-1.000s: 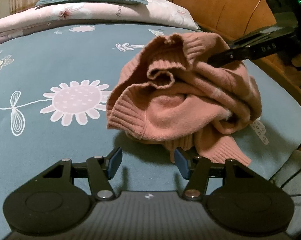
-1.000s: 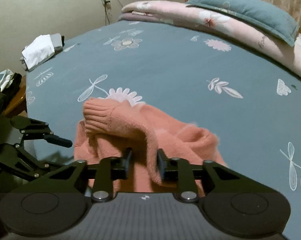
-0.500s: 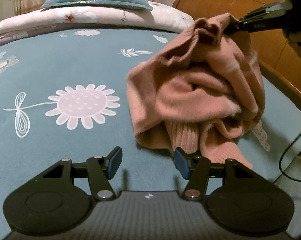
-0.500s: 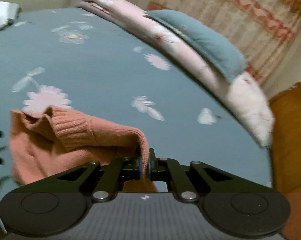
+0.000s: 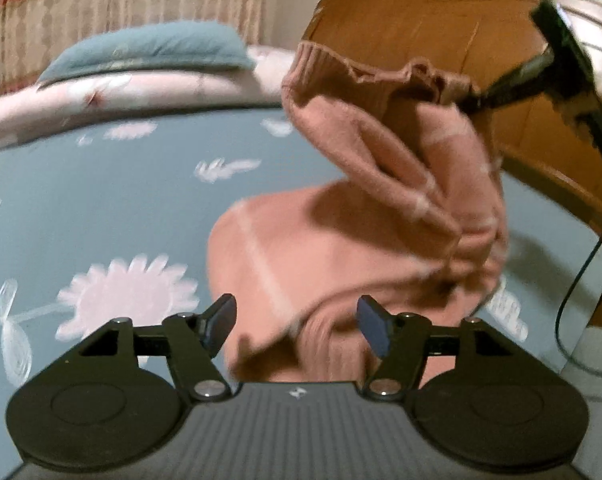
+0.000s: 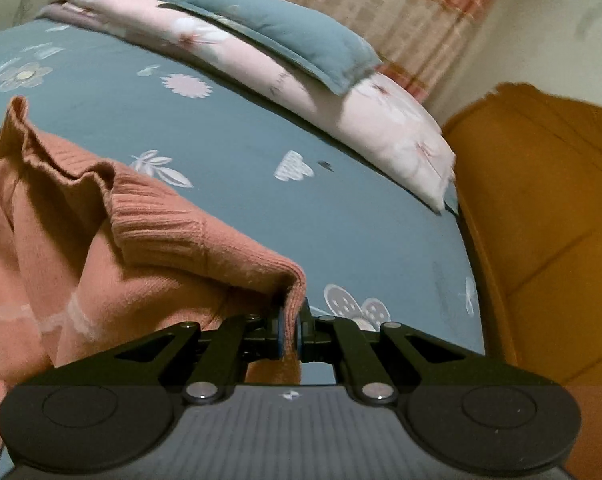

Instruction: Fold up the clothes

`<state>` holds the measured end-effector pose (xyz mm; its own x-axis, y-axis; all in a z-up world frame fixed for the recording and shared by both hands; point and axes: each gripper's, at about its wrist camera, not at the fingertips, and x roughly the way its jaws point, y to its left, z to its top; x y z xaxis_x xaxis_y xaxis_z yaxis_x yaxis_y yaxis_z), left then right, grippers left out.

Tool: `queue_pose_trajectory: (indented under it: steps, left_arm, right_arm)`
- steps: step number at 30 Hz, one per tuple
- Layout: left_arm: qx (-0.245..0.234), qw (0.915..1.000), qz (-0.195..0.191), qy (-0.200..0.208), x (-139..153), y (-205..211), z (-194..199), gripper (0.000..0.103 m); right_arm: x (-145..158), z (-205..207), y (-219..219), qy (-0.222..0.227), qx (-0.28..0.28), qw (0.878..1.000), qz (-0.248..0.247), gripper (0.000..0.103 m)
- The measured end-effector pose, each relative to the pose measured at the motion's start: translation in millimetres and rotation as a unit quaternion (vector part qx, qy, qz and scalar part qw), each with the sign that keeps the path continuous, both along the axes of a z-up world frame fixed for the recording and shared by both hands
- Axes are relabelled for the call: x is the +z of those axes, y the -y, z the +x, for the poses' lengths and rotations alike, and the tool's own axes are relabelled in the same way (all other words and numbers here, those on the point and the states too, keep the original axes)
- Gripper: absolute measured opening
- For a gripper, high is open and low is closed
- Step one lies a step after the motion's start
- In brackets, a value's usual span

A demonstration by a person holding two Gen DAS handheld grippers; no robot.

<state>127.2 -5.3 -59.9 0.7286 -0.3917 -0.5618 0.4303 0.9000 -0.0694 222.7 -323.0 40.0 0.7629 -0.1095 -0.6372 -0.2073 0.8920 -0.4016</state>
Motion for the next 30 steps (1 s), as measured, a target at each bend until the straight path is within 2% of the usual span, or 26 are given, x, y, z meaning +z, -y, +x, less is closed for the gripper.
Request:
queue_pose_trajectory:
  steps: [3,6,8,11,15,16,18,19,21,22,24,30]
  left_arm:
    - [-0.015,0.9998,-0.009,0.008,6.7,10.6,18.9,0.067]
    - [-0.039,0.9984,-0.041,0.006,10.8,21.1,43.3,0.067]
    - [-0.055,0.9947,-0.086,-0.009,12.5,25.8,57.3,0.067]
    - [-0.068,0.9830,-0.166,-0.039,11.9,30.0,72.2,0.069]
    - [-0.073,0.9792,-0.185,-0.040,5.4,42.7,76.9,0.072]
    - [-0.072,0.9807,-0.176,-0.045,2.8,47.5,79.3,0.071]
    - [-0.069,0.9811,-0.172,-0.056,-2.0,56.2,86.9,0.066]
    - [-0.067,0.9806,-0.174,-0.062,-5.9,59.5,90.5,0.059]
    - [-0.069,0.9768,-0.189,-0.075,-12.5,65.4,95.3,0.015]
    - [-0.067,0.9764,-0.191,-0.077,-15.0,67.1,96.5,0.010]
    - [-0.047,0.9808,-0.176,-0.069,-14.5,67.6,93.0,0.005]
    - [-0.004,0.9932,-0.117,-0.001,18.5,35.0,80.2,0.004]
  right_arm:
    - [-3.8,-6.4,13.5,0.002,-0.012,1.000,0.012,0.006]
    - [-7.2,-12.0,22.7,0.002,-0.017,1.000,0.024,0.006]
    - [-8.9,-15.9,25.7,0.002,-0.015,1.000,0.028,0.006]
    - [-10.2,-20.7,31.3,0.003,-0.012,0.999,0.036,0.006]
    - [-11.9,-23.1,35.8,0.003,-0.010,0.999,0.045,0.006]
    - [-12.3,-23.1,36.6,0.004,-0.010,0.999,0.047,0.006]
    - [-12.9,-22.5,37.0,0.005,-0.006,0.999,0.053,0.006]
    - [-13.1,-22.2,37.1,0.006,-0.004,0.998,0.057,0.006]
    - [-13.3,-22.6,36.5,0.007,0.000,0.998,0.065,0.006]
    - [-13.5,-23.2,35.7,0.008,0.000,0.998,0.067,0.006]
    - [-13.9,-24.9,33.6,0.008,0.003,0.998,0.069,0.006]
    - [-3.9,-33.8,25.9,0.013,0.022,0.996,0.088,0.006]
